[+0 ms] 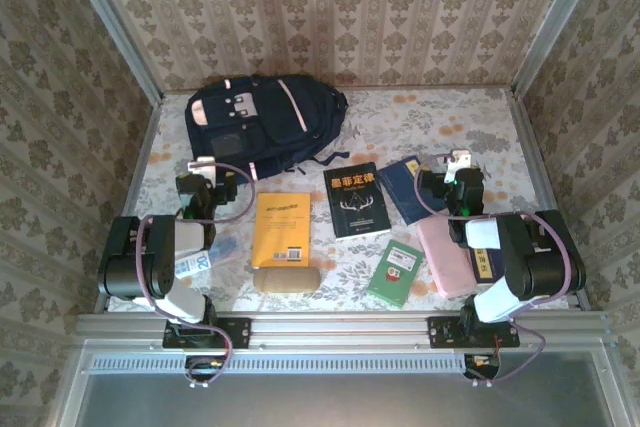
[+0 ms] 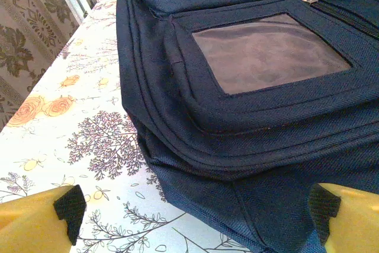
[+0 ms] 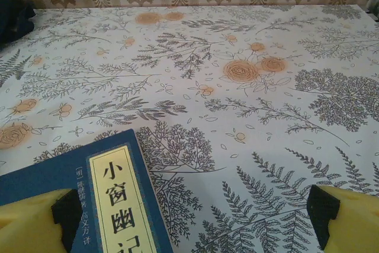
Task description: Pack books, pencil case, and school supplies into a backpack
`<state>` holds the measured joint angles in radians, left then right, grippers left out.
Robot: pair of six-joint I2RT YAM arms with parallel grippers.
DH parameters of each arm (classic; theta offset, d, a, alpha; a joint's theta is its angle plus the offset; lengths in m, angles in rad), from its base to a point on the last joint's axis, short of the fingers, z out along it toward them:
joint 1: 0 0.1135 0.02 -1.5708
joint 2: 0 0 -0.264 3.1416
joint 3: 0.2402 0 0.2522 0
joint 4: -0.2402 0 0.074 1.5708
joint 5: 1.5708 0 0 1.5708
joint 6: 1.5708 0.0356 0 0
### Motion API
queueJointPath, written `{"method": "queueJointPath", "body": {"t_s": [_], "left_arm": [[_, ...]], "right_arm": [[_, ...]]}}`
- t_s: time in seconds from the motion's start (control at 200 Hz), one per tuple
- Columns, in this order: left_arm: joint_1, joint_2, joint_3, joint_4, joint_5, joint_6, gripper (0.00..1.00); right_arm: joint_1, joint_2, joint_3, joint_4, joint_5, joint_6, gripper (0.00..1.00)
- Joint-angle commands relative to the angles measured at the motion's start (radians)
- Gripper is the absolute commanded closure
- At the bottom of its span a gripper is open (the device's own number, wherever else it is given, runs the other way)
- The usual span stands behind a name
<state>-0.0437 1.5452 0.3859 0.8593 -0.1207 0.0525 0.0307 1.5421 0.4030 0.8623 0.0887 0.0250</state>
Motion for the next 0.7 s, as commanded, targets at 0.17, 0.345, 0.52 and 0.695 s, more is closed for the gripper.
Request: {"method": "queueJointPath", "body": {"t_s": [0.17,0.345,0.52,0.695], "left_arm": [[0.007,-0.008,0.01,0.02,0.001,-0.016,0.0],[0.007,-0.007,0.011,0.02,0.0,-0.016,0.0],[0.007,-0.007,0.01,0.02,0.001,-0.017,0.0],[0.007,-0.008,0.007,0.021,0.001,-0.017,0.0]], "right_arm": [[-0.003,-0.007,0.013,-0.016,-0.024,-0.011,0.0],[-0.003,-0.004,0.015,-0.019,-0.027,-0.011,0.0],[-0.008,-0.004,0.018,-0.023,-0.033,-0.01,0.0],[-0.007,-0.007,0.016,-0.021,-0.033,-0.008,0.0]]}}
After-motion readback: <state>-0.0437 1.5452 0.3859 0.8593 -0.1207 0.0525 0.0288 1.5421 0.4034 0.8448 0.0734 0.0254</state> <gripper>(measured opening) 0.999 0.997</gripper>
